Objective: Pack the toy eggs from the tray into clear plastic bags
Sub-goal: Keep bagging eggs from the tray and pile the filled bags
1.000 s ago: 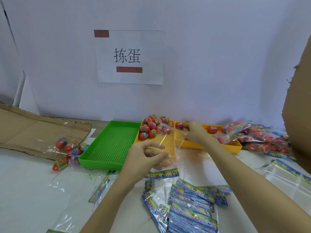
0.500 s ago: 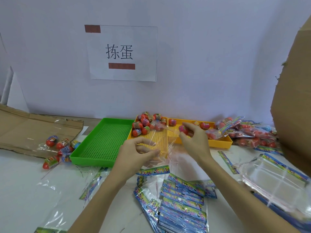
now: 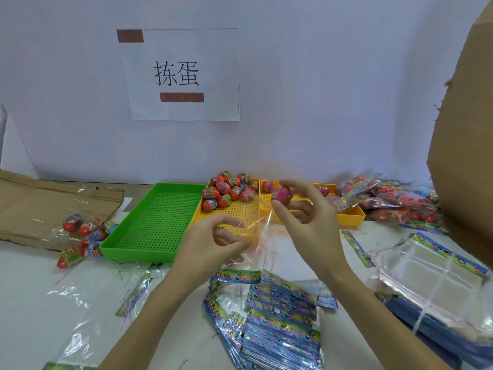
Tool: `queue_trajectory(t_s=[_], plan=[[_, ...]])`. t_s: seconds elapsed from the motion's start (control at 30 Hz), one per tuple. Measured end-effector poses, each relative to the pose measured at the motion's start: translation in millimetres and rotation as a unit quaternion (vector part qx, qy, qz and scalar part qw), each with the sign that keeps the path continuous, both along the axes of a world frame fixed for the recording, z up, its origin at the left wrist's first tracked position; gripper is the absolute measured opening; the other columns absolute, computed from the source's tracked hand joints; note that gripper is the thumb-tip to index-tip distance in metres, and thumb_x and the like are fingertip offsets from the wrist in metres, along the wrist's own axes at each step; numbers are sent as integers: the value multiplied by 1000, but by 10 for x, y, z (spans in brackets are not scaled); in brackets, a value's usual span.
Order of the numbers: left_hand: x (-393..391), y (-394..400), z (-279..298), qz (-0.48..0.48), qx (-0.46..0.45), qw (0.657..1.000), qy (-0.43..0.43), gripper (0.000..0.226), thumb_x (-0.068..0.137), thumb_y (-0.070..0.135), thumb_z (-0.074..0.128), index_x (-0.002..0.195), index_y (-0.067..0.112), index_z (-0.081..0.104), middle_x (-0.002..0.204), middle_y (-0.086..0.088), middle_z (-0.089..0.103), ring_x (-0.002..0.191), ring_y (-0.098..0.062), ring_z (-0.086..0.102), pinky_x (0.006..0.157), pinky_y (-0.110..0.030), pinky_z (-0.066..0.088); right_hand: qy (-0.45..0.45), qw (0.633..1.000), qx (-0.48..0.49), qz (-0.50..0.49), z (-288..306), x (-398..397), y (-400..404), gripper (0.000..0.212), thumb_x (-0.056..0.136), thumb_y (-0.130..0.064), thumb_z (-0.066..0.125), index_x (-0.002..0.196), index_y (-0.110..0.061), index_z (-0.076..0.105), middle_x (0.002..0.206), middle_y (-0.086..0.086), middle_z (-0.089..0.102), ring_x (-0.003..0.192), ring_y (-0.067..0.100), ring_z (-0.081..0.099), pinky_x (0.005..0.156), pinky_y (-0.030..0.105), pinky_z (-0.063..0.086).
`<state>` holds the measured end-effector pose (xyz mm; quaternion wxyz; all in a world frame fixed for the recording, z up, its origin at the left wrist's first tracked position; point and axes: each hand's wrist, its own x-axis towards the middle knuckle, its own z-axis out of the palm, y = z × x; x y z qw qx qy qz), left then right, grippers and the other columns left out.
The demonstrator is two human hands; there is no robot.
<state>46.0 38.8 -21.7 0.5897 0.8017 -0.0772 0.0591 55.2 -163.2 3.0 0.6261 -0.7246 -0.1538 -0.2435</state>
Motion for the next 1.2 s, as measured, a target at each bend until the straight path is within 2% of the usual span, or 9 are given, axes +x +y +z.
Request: queue_trajectory(t_s=[0.13,0.23,0.43,0.6,0.7,0.8,0.97,1.1,1.2], plan=[[-38,-52,-12,-15,41,998,-51,38,80,21,91,112,26,70,79,1,79,68,-18,79,64,-35,65,-95,989,-113,-2,-11,-60,90,37,92,0,74,120,-21,64,116,-2,62,100,13,68,81,24,59],[-54,-54,-2,-24,59,995,-81,43,82,20,90,118,30,69,81,4,80,68,-14,78,69,-35,65,-107,983,-150,1,-31,-64,100,36,91,4,72,119,-17,64,116,0,60,99,10,68,83,23,59],[-75,-53,24,-25,59,993,-94,44,84,24,88,121,35,67,87,7,80,67,-16,77,69,-39,65,-7,992,-98,77,-20,-63,94,32,98,-4,68,122,-25,65,120,-3,67,97,10,75,86,30,62],[-47,-50,10,-23,39,994,-97,38,87,17,86,117,33,70,101,10,79,77,-22,78,75,-44,65,9,991,-84,106,-19,-82,96,23,100,-9,66,118,-23,70,118,1,68,95,14,76,85,35,63],[-47,-79,-2,-36,-3,995,-88,35,88,14,85,118,26,72,106,5,78,86,-21,77,83,-39,64,-8,991,-103,82,-49,-113,132,21,98,-12,70,116,-22,75,114,-3,70,91,11,76,81,30,63],[-58,-109,6,-48,-33,995,-79,37,87,21,87,120,28,71,109,5,79,85,-20,77,78,-31,62,-16,992,-119,42,-71,-124,142,24,94,-18,75,117,-24,76,109,-6,73,88,7,75,78,26,62],[-78,-133,10,-31,-31,995,-92,34,85,21,87,116,22,73,99,4,80,83,-15,76,76,-27,61,-15,986,-167,17,-87,-134,151,9,96,-20,73,103,-23,77,91,-15,75,81,3,72,71,23,60],[-77,-113,18,-12,3,994,-106,31,86,18,86,114,23,74,91,12,77,78,-20,71,73,-33,61,17,983,-175,51,-91,-147,189,12,101,-25,67,103,-18,75,94,-9,74,83,4,73,73,27,62],[-80,-96,17,-11,13,995,-98,33,86,13,85,115,24,73,86,12,74,73,-15,66,70,-28,57,31,980,-181,79,-76,-156,185,11,100,-26,68,103,-16,73,92,-7,74,82,9,74,72,30,63]])
